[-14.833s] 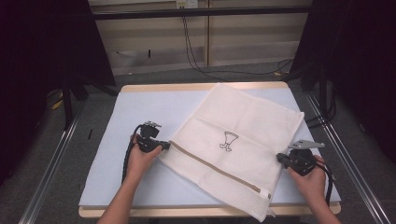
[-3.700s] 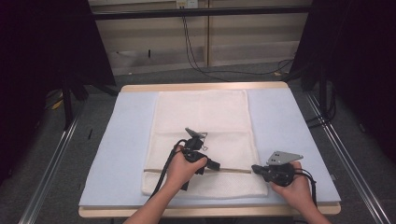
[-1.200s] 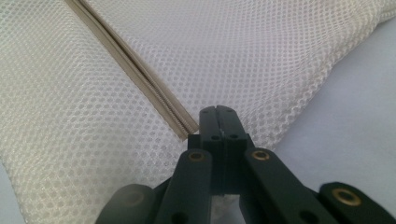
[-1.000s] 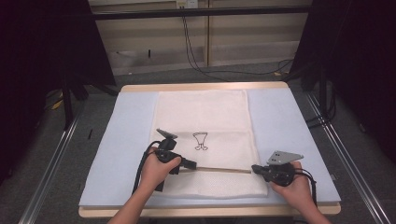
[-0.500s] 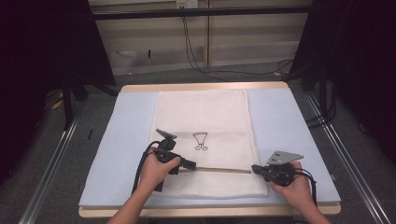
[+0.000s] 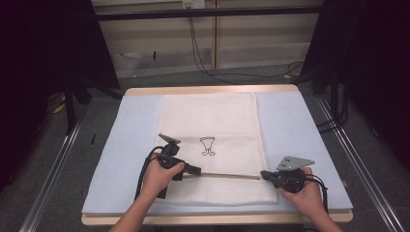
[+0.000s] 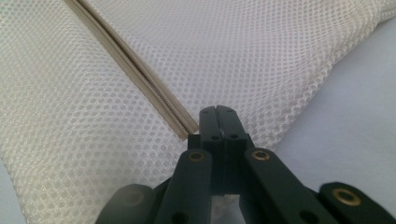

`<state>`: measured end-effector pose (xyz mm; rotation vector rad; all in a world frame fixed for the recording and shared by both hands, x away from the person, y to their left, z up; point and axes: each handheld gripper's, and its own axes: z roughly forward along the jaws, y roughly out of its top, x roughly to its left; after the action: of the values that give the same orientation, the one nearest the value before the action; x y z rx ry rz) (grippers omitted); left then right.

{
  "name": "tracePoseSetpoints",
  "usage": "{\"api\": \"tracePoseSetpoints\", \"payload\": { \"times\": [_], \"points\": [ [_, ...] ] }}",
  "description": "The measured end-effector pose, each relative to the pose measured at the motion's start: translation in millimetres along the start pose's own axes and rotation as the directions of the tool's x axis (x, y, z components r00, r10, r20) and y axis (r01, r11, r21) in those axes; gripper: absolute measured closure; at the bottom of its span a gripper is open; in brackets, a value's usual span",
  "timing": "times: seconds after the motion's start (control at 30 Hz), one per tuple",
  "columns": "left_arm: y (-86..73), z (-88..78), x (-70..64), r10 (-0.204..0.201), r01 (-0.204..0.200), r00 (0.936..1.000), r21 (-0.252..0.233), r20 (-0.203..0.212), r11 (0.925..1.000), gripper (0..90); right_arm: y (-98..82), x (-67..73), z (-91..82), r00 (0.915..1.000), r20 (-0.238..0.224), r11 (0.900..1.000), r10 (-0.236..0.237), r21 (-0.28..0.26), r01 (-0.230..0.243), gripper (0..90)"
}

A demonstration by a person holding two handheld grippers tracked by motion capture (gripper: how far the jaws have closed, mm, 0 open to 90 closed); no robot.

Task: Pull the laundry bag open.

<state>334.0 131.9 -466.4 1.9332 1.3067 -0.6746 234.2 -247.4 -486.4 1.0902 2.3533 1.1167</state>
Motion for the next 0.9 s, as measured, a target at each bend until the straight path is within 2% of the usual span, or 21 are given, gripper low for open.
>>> {"api": "tracePoseSetpoints", "payload": {
  "times": [0.1, 0.13, 0.17, 0.27, 0.4, 0.43, 0.5, 0.53, 0.57, 0.6, 0.73, 0.8, 0.87, 0.9],
  "points": [
    [-0.2, -2.8, 1.9, -0.003, 0.003, 1.0000, -0.005, -0.008, 1.0000, 87.3, 0.0, 0.0, 0.1, 1.0000, 0.000, 1.000, 0.001, -0.001, -0.001, 90.0],
    [-0.8, -3.6, 3.0, -0.006, 0.006, 0.9999, -0.004, 0.015, 1.0000, 87.3, 0.0, -0.1, 0.2, 1.0000, -0.001, 1.000, 0.000, -0.002, 0.000, 90.0],
    [-0.9, -4.7, 3.6, 0.001, -0.001, 1.0000, -0.003, 0.002, 1.0000, 87.3, 0.1, -0.2, 0.1, 1.0000, -0.004, 1.000, 0.001, -0.001, -0.001, 90.0],
    [-1.7, -6.3, 3.7, -0.007, 0.007, 1.0000, -0.005, -0.002, 1.0000, 87.3, 0.0, -0.2, 0.2, 1.0000, -0.003, 1.000, 0.001, -0.001, -0.001, 90.0],
    [-2.3, -7.6, 4.7, -0.016, 0.016, 0.9999, -0.014, 0.007, 0.9998, 87.3, 0.0, -0.2, 0.2, 1.0000, -0.003, 1.000, 0.002, -0.002, -0.002, 90.0],
    [-2.2, -8.3, 5.2, -0.004, 0.004, 1.0000, -0.009, -0.006, 1.0000, 87.3, 0.0, -0.2, 0.2, 1.0000, -0.003, 1.000, 0.003, -0.002, -0.003, 90.0],
    [-2.5, -9.7, 6.8, -0.001, 0.001, 1.0000, -0.010, -0.004, 0.9999, 87.3, 0.0, -0.3, 0.2, 1.0000, -0.003, 1.000, 0.005, -0.002, -0.005, 90.0],
    [-3.2, -9.7, 6.4, -0.016, 0.016, 0.9998, -0.019, 0.006, 0.9997, 87.3, 0.0, -0.2, 0.1, 1.0000, -0.003, 1.000, 0.005, -0.002, -0.005, 90.0],
    [-3.5, -10.8, 7.5, -0.011, 0.011, 0.9999, -0.020, -0.006, 0.9997, 87.3, -0.1, -0.2, 0.2, 1.0000, -0.003, 1.000, 0.005, -0.002, -0.005, 90.0],
    [-3.9, -11.2, 7.8, -0.019, 0.019, 0.9997, -0.023, 0.012, 0.9996, 87.3, -0.1, -0.3, 0.2, 1.0000, -0.003, 1.000, 0.004, -0.002, -0.004, 90.0],
    [-4.3, -12.9, 8.9, -0.015, 0.015, 0.9998, -0.024, -0.012, 0.9996, 87.3, -0.1, -0.5, 0.3, 1.0000, -0.006, 1.000, 0.005, -0.004, -0.005, 90.0],
    [-4.7, -13.2, 9.7, -0.026, 0.026, 0.9996, -0.028, 0.013, 0.9993, 87.3, 0.0, -0.2, 0.2, 1.0000, -0.002, 1.000, 0.004, -0.002, -0.004, 90.0],
    [-5.0, -14.1, 9.5, -0.020, 0.020, 0.9998, -0.028, -0.005, 0.9994, 87.3, -0.1, -0.2, 0.2, 1.0000, -0.002, 1.000, 0.005, -0.002, -0.005, 90.0],
    [-5.1, -14.7, 9.2, -0.028, 0.027, 0.9996, -0.025, -0.001, 0.9993, 87.3, -0.1, -0.2, 0.2, 1.0000, -0.002, 1.000, 0.005, -0.002, -0.005, 90.0]
  ]
}}
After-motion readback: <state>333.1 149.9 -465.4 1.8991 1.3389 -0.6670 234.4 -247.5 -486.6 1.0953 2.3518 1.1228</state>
